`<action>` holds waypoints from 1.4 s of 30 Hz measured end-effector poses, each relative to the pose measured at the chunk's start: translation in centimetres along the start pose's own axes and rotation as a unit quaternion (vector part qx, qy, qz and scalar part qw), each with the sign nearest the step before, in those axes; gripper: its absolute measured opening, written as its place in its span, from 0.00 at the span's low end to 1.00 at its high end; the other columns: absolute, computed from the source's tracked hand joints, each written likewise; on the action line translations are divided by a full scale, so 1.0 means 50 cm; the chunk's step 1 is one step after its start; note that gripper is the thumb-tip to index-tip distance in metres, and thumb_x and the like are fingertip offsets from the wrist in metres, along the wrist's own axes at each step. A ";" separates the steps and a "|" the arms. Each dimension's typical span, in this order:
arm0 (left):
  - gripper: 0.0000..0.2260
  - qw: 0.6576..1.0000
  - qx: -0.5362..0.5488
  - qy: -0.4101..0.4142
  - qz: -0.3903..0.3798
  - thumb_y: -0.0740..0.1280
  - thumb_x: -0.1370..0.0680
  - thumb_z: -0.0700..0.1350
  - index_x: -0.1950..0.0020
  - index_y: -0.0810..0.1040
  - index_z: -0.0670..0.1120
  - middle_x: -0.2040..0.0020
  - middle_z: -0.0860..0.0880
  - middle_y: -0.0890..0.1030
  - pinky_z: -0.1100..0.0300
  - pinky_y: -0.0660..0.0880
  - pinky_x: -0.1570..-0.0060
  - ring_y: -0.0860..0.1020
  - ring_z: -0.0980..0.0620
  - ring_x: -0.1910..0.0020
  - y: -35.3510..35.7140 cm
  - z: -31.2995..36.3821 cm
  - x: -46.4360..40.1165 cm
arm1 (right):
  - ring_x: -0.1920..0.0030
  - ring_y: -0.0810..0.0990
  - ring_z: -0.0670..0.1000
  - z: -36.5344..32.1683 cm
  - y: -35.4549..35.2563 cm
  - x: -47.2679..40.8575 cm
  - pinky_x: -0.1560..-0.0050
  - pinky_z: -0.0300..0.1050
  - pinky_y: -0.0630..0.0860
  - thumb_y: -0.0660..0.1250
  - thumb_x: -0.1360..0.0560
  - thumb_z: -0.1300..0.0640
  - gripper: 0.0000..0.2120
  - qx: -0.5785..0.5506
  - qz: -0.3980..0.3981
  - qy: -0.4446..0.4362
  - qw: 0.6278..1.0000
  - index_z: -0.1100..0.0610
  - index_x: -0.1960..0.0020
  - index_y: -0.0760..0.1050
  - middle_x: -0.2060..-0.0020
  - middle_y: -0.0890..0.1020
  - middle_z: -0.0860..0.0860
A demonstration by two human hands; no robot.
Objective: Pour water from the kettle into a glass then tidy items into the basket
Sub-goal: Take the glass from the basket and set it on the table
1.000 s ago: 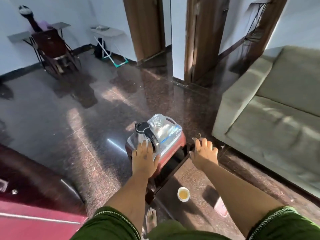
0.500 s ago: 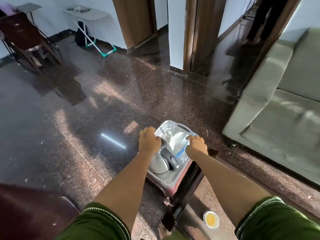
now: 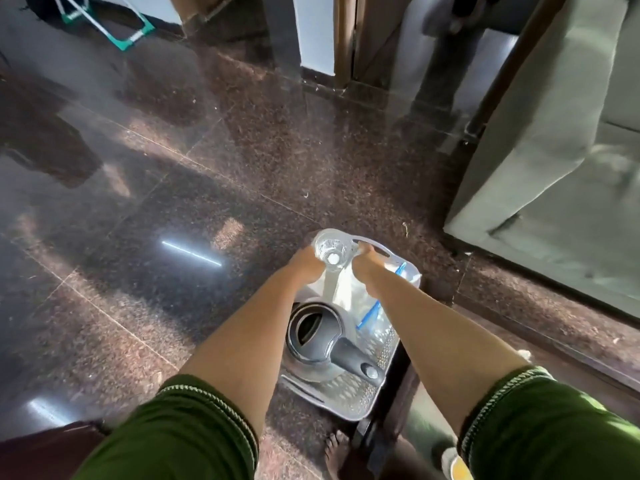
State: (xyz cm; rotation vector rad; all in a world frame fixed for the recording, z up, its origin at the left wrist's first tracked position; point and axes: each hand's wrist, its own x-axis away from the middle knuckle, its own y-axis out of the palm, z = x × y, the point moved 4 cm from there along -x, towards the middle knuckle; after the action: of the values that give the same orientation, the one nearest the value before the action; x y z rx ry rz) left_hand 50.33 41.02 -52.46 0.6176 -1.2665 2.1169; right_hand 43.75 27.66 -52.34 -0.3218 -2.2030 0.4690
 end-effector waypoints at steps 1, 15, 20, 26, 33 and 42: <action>0.17 1.000 -0.004 -0.003 -0.001 0.60 0.24 0.40 0.36 0.73 0.37 0.39 0.37 0.78 0.49 0.75 0.47 0.77 0.39 0.41 0.004 -0.004 -0.019 | 0.62 0.70 0.47 0.005 0.007 -0.011 0.66 0.41 0.66 0.50 0.22 0.65 0.29 -0.003 -0.010 0.006 1.000 0.50 0.23 0.55 0.47 0.72 0.53; 0.17 0.992 0.118 0.027 0.032 0.64 0.28 0.37 0.39 0.75 0.46 0.48 0.46 0.80 0.54 0.75 0.51 0.78 0.46 0.49 -0.026 0.022 0.013 | 0.66 0.71 0.48 -0.024 0.053 -0.007 0.65 0.43 0.70 0.48 0.23 0.68 0.34 -0.146 -0.026 0.060 0.987 0.40 0.24 0.56 0.45 0.78 0.54; 0.21 0.987 0.124 0.038 0.089 0.63 0.27 0.33 0.35 0.74 0.45 0.44 0.45 0.80 0.54 0.75 0.47 0.77 0.45 0.45 -0.050 0.073 0.089 | 0.54 0.77 0.53 -0.023 0.019 0.056 0.44 0.51 0.77 0.50 0.24 0.69 0.33 -0.289 0.012 0.037 0.957 0.42 0.25 0.61 0.49 0.78 0.52; 0.17 0.984 0.100 0.048 0.138 0.64 0.28 0.43 0.39 0.77 0.46 0.45 0.44 0.82 0.54 0.75 0.49 0.79 0.42 0.46 0.005 0.174 0.216 | 0.59 0.74 0.50 0.017 -0.102 0.188 0.46 0.50 0.77 0.56 0.24 0.64 0.28 -0.329 0.044 0.003 0.943 0.47 0.26 0.64 0.58 0.75 0.48; 0.18 0.992 0.011 0.103 0.079 0.62 0.22 0.44 0.33 0.70 0.43 0.40 0.39 0.78 0.52 0.70 0.50 0.76 0.38 0.41 0.243 0.314 0.387 | 0.40 0.74 0.63 0.254 -0.263 0.330 0.38 0.56 0.73 0.55 0.23 0.50 0.24 -0.217 0.171 0.028 0.961 0.45 0.26 0.62 0.34 0.70 0.60; 0.15 0.983 0.003 0.162 -0.081 0.61 0.28 0.49 0.44 0.77 0.51 0.52 0.48 0.82 0.55 0.77 0.55 0.80 0.44 0.54 0.702 0.454 0.580 | 0.44 0.77 0.60 0.726 -0.453 0.505 0.40 0.57 0.75 0.57 0.25 0.49 0.20 -0.293 0.273 0.132 0.907 0.41 0.34 0.69 0.39 0.75 0.57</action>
State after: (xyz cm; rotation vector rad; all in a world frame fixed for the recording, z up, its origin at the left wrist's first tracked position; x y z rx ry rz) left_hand 7.28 14.84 -45.40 0.3452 -0.9945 1.9896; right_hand -1.85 9.00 -46.02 -1.2702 -1.9181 0.0253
